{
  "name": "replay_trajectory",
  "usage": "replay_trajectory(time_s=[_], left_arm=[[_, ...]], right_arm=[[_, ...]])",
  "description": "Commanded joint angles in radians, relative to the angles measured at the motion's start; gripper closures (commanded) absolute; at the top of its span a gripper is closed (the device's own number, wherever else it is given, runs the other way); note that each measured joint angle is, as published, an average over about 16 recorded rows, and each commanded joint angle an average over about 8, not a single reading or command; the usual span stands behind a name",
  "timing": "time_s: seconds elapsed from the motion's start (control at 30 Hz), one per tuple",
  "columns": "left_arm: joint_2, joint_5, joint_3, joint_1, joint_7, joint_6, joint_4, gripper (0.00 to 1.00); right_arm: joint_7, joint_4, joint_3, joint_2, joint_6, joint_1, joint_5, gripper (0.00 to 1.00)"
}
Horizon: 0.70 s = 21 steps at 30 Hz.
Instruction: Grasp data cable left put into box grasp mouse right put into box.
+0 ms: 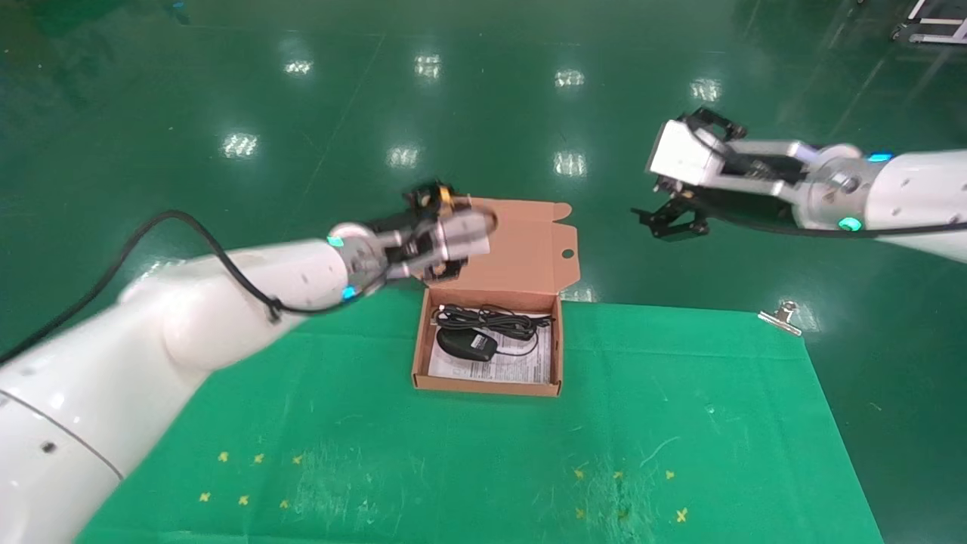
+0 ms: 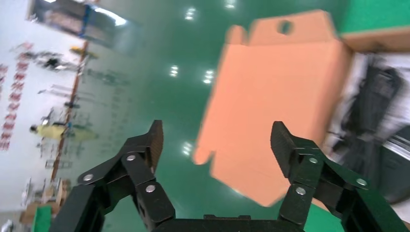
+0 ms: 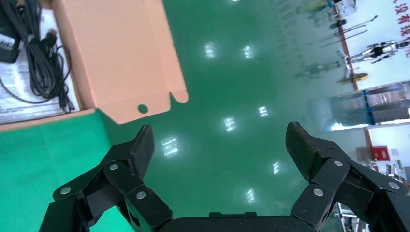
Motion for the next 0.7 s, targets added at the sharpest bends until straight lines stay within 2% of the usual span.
replay_trajectory(time_s=[0.03, 0.7], left_arm=[[-0.011, -0.020, -0.011, 0.002, -0.003, 0.011, -0.005, 0.00], [-0.257, -0.445, -0.226, 0.153, -0.021, 0.374, -0.191, 0.00]], right_arm=[[0.000, 0.002, 0.013, 0.004, -0.015, -0.005, 0.012, 0.00], [-0.006, 0.100, 0.265, 0.091, -0.301, -0.226, 0.324, 0.00]])
